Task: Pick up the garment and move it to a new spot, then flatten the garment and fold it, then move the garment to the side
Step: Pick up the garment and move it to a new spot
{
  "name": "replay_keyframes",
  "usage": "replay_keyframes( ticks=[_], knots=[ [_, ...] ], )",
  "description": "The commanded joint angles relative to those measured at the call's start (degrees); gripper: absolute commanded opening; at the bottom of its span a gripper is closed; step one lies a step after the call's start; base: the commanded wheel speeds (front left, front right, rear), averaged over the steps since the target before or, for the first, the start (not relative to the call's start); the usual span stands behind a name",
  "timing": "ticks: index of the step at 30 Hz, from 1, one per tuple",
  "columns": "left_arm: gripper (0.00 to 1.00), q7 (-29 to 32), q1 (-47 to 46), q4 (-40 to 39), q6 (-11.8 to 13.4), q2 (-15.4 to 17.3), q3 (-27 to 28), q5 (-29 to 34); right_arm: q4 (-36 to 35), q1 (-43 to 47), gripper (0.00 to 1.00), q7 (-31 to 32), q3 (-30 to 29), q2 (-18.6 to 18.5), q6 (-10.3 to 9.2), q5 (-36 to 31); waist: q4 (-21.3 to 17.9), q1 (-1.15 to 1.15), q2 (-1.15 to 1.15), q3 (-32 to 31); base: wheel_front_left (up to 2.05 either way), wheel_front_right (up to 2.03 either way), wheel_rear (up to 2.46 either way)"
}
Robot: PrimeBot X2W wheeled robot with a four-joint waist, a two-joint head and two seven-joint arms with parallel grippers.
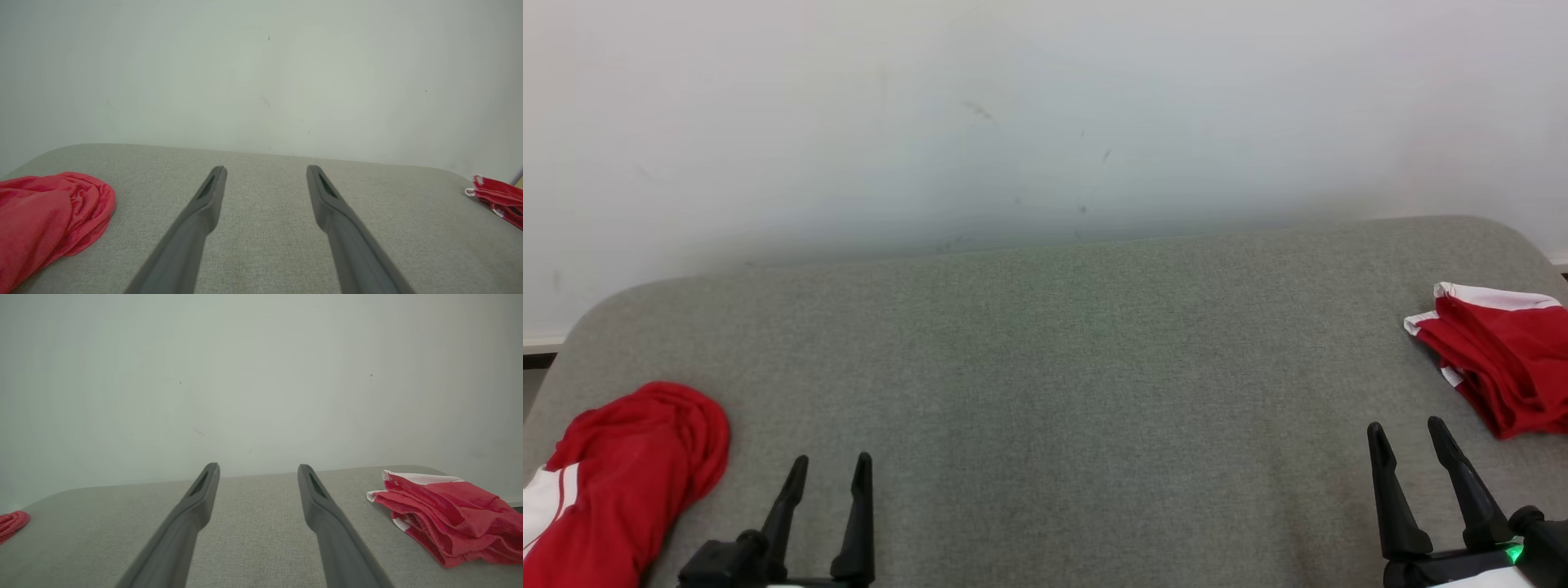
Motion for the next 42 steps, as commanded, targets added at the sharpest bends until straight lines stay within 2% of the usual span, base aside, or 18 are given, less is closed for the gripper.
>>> replay_keyframes(
  ticks=[1, 5, 9, 22, 30, 35, 42],
  knots=[
    [1.0, 0.01, -0.43, 0.32, -0.02, 0.15, -0.17, -0.3, 0.35, -0.04, 1.0, -0.15, 0.21, -0.1, -0.12, -0.41, 0.22, 0.0, 0.0, -0.03, 0.0, 0.0, 0.0],
    [1.0, 0.01, -0.72, 0.78, 0.32, 0.17, -0.25, -0.71, 0.52, 0.43, 1.0, -0.16, 0.59, -0.52, -0.12, -0.26, 0.98, 0.0, 0.0, -0.05, 0.0, 0.0, 0.0],
    [1.0, 0.01, -1.4, 1.22, 0.37, 0.17, -0.24, 0.03, 0.97, 1.0, 1.0, -0.15, 0.63, -0.44, -0.12, 0.19, 3.4, 0.0, 0.0, 0.03, 0.0, 0.0, 0.0],
    [1.0, 0.01, -2.93, 2.52, 0.03, 0.18, 1.63, 1.58, 2.3, -0.68, 1.0, -0.16, 5.1, 0.72, -0.12, 0.54, 16.47, 0.0, 0.0, 0.28, 0.0, 0.0, 0.0],
    [1.0, 0.01, -3.11, 3.5, -0.23, 0.37, 3.73, 2.27, 3.64, -1.3, 1.0, -0.16, 8.35, 1.09, -0.12, 1.46, 22.79, 0.0, 0.0, 0.03, 0.0, 0.0, 0.0],
    [1.0, 0.01, -3.18, 4.02, -0.55, 0.37, 4.05, 2.43, 4.14, -2.04, 1.0, -0.16, 9.54, 1.51, -0.12, 1.82, 24.88, 0.0, 0.0, -0.21, 0.0, 0.0, 0.0],
    [1.0, 0.01, -3.59, 4.72, -0.89, 0.46, 4.81, 2.56, 4.55, -2.33, 1.0, -0.16, 10.39, 1.53, -0.12, 2.03, 25.11, 0.0, 0.0, -0.31, 0.0, 0.0, 0.0]
  ],
)
